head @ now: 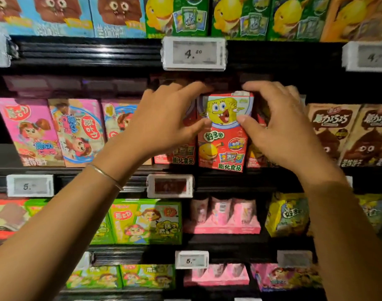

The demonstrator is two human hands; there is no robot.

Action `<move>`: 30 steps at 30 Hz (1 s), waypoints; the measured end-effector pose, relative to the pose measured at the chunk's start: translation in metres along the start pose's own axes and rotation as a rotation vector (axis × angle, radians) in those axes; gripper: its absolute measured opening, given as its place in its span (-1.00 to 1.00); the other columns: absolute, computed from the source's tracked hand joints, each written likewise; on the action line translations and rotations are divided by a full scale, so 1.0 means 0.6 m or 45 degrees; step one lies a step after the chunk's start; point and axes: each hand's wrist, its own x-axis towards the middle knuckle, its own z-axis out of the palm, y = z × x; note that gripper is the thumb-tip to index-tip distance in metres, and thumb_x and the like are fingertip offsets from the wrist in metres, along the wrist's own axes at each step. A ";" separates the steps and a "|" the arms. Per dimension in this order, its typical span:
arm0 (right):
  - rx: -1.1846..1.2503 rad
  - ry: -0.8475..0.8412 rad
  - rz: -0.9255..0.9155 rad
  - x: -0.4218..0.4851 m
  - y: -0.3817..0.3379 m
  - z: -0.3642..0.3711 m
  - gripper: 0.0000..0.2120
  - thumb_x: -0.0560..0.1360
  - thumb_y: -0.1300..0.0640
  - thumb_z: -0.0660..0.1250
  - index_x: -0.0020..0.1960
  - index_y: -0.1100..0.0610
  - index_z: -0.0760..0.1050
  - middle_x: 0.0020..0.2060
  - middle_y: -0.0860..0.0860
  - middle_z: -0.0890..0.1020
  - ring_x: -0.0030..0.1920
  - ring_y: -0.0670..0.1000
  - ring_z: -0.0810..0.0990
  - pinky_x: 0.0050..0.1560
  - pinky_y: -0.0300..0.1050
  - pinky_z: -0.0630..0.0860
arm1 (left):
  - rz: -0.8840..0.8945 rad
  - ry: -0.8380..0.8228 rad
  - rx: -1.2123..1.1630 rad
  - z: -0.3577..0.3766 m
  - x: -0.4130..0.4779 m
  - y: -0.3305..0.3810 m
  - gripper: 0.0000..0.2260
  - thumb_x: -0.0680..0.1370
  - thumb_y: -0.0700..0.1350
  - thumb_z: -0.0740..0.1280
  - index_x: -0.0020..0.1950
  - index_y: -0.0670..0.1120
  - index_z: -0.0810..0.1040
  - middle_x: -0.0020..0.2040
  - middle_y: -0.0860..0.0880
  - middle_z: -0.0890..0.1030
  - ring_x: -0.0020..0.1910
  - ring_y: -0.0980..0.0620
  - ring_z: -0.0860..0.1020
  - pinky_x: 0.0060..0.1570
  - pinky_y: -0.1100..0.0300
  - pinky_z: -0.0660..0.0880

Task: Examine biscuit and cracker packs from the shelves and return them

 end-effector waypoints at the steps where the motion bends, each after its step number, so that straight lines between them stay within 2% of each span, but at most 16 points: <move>1: -0.037 0.014 0.012 0.001 -0.002 0.003 -0.53 0.56 0.01 0.44 0.43 -0.07 0.43 0.21 -0.14 0.49 0.31 -0.04 0.29 0.15 -0.16 0.15 | 0.013 0.019 -0.003 0.003 0.002 -0.001 -0.45 0.56 0.26 0.36 0.51 0.11 0.40 0.18 -0.08 0.63 0.23 -0.21 0.54 0.14 -0.12 0.45; 3: -0.110 0.025 0.029 0.003 0.001 0.009 -0.56 0.57 -0.03 0.41 0.42 -0.09 0.42 0.19 -0.18 0.47 0.33 -0.02 0.25 0.22 -0.02 0.16 | 0.032 0.045 -0.009 0.009 0.006 -0.004 -0.45 0.56 0.27 0.37 0.49 0.09 0.41 0.19 -0.08 0.64 0.22 -0.21 0.55 0.11 -0.11 0.47; 6: -0.191 0.030 0.052 0.005 0.009 0.019 -0.57 0.60 -0.09 0.36 0.43 -0.07 0.41 0.25 -0.03 0.53 0.38 0.09 0.29 0.42 0.16 0.12 | 0.060 0.092 0.020 0.019 0.013 -0.007 -0.45 0.57 0.29 0.36 0.48 0.06 0.45 0.11 -0.09 0.66 0.14 -0.21 0.57 -0.02 -0.05 0.42; 11: -0.258 0.075 0.092 0.009 0.013 0.034 -0.57 0.59 -0.12 0.36 0.39 0.01 0.42 0.20 0.05 0.56 0.35 0.14 0.40 0.49 0.22 0.09 | 0.077 0.144 0.046 0.026 0.021 -0.003 -0.50 0.58 0.24 0.38 0.46 0.05 0.51 0.16 -0.13 0.68 0.13 -0.27 0.60 -0.04 -0.07 0.47; 13: -0.249 0.100 0.110 0.012 0.014 0.036 -0.57 0.57 -0.11 0.40 0.37 0.03 0.45 0.19 0.05 0.58 0.34 0.15 0.42 0.49 0.22 0.10 | 0.061 0.140 0.079 0.029 0.025 -0.001 -0.49 0.58 0.25 0.37 0.46 0.04 0.51 0.15 -0.13 0.68 0.12 -0.29 0.60 -0.04 -0.08 0.46; 17: -0.216 0.145 0.122 0.013 0.015 0.037 -0.56 0.54 -0.04 0.47 0.36 0.07 0.51 0.21 0.05 0.60 0.33 0.14 0.46 0.50 0.20 0.12 | 0.033 0.157 0.134 0.034 0.027 0.008 -0.46 0.59 0.27 0.36 0.45 -0.03 0.51 -0.05 -0.14 0.67 0.02 -0.29 0.60 -0.12 -0.03 0.36; 20: -0.151 0.175 0.118 0.011 0.016 0.034 -0.57 0.54 0.03 0.49 0.37 0.09 0.52 0.21 0.03 0.61 0.32 0.11 0.47 0.52 0.16 0.16 | 0.026 0.164 0.125 0.036 0.029 0.012 -0.48 0.60 0.25 0.36 0.46 -0.01 0.51 0.02 -0.14 0.68 0.07 -0.28 0.61 -0.04 -0.08 0.45; 24: -0.034 0.175 0.113 0.008 0.018 0.026 -0.57 0.55 0.14 0.47 0.40 0.14 0.51 0.26 0.05 0.60 0.33 0.11 0.48 0.51 0.22 0.27 | -0.018 0.169 0.138 0.038 0.026 0.017 -0.49 0.60 0.23 0.37 0.44 -0.03 0.52 -0.08 -0.10 0.63 0.05 -0.26 0.60 -0.08 -0.02 0.32; 26: 0.033 0.155 0.123 0.006 0.017 0.023 -0.56 0.57 0.17 0.44 0.43 0.15 0.49 0.30 0.06 0.58 0.36 0.09 0.46 0.52 0.15 0.30 | -0.022 0.180 0.132 0.040 0.023 0.020 -0.50 0.60 0.21 0.38 0.43 -0.06 0.51 -0.15 -0.08 0.56 0.04 -0.26 0.59 -0.08 -0.01 0.28; 28: 0.086 0.145 0.137 0.002 0.017 0.017 -0.55 0.60 0.18 0.42 0.46 0.15 0.47 0.37 0.06 0.55 0.41 0.07 0.44 0.49 -0.04 0.31 | -0.014 0.195 0.112 0.041 0.020 0.021 -0.48 0.60 0.16 0.40 0.46 -0.08 0.48 -0.08 -0.12 0.59 0.06 -0.27 0.56 -0.06 0.00 0.26; 30: 0.150 0.163 0.132 -0.007 0.019 0.012 -0.54 0.62 0.20 0.39 0.50 0.13 0.45 0.44 0.06 0.50 0.47 0.01 0.39 0.52 -0.02 0.32 | 0.016 0.241 0.112 0.040 0.015 0.023 -0.48 0.59 0.09 0.44 0.47 -0.12 0.48 0.08 -0.19 0.62 0.10 -0.30 0.55 -0.02 -0.04 0.35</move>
